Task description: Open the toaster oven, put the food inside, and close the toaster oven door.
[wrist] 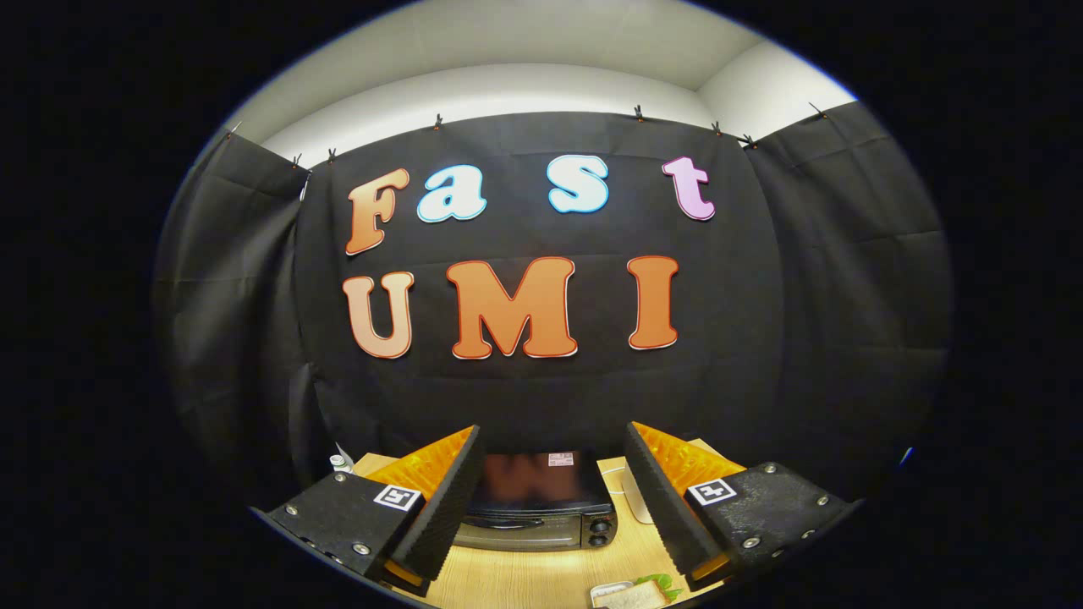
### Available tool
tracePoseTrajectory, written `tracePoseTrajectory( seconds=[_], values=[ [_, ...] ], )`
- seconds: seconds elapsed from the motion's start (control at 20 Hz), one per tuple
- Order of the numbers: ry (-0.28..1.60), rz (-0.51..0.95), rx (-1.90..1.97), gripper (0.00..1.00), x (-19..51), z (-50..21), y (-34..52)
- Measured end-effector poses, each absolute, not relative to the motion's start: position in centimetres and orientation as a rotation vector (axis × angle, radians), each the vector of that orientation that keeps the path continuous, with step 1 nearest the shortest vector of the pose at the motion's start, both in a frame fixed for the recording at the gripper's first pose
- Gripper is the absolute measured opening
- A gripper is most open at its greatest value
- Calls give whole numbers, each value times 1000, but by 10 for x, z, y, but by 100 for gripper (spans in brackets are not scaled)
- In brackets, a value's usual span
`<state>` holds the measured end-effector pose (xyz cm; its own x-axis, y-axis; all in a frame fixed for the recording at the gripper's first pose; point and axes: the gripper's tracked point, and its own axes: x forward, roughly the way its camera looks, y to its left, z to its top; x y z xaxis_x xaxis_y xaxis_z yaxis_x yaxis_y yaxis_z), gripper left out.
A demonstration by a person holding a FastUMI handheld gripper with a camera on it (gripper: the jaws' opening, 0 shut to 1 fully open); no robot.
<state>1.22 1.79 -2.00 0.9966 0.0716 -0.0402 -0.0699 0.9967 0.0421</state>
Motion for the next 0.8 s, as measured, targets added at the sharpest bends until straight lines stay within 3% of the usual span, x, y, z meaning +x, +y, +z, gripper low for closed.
tracePoseTrajectory(
  seconds=[0.8],
  values=[
    [54, 56, 54, 99, 12, -28, 18]
  ],
)
